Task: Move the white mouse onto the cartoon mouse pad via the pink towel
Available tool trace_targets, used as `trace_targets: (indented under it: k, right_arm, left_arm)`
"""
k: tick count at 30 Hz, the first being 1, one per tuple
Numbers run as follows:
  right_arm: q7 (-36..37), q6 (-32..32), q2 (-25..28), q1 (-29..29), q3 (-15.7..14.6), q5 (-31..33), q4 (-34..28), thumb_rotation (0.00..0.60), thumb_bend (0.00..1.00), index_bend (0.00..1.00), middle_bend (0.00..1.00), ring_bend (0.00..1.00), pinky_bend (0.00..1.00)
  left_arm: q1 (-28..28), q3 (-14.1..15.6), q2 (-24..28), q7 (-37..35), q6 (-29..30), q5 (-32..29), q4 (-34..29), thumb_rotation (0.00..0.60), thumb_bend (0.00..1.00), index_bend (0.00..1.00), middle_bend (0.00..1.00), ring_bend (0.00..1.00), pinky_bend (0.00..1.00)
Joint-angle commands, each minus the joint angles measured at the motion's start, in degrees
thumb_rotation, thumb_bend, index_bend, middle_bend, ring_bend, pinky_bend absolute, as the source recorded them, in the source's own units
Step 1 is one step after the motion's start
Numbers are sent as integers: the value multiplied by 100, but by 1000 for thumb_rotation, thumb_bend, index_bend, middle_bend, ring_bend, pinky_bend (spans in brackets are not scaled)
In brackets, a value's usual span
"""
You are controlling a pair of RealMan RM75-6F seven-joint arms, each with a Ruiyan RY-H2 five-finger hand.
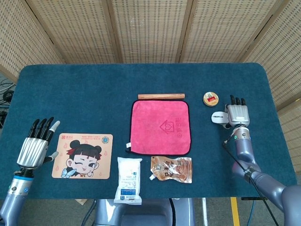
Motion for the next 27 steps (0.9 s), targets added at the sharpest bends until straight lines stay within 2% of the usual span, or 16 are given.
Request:
trace_targets:
  k: [1, 7, 15, 27]
  right_arm:
    - [-202, 248, 193, -67, 7, 87, -398, 600, 347, 549, 0, 0, 0]
    - [-394, 531, 359, -100, 17, 174, -880, 600, 351, 560, 4, 0, 0]
    - [-749, 1130, 663, -146, 94, 449, -2000, 600, 360, 564, 4, 0, 0]
    - [-1407, 1980, 463, 121, 212, 768, -3174, 600, 362, 582, 14, 0, 0]
  left_arm:
    - [17, 3, 29, -39, 52, 39, -28, 600, 34, 0, 0, 0, 0]
    - [35, 4, 72, -102, 92, 66, -65, 600, 33, 0, 0, 0, 0]
    - [38, 55, 106, -186, 119, 187, -115, 600, 33, 0, 0, 0, 0]
    - [32, 119, 150, -345, 125, 326, -147, 600, 33, 0, 0, 0, 0]
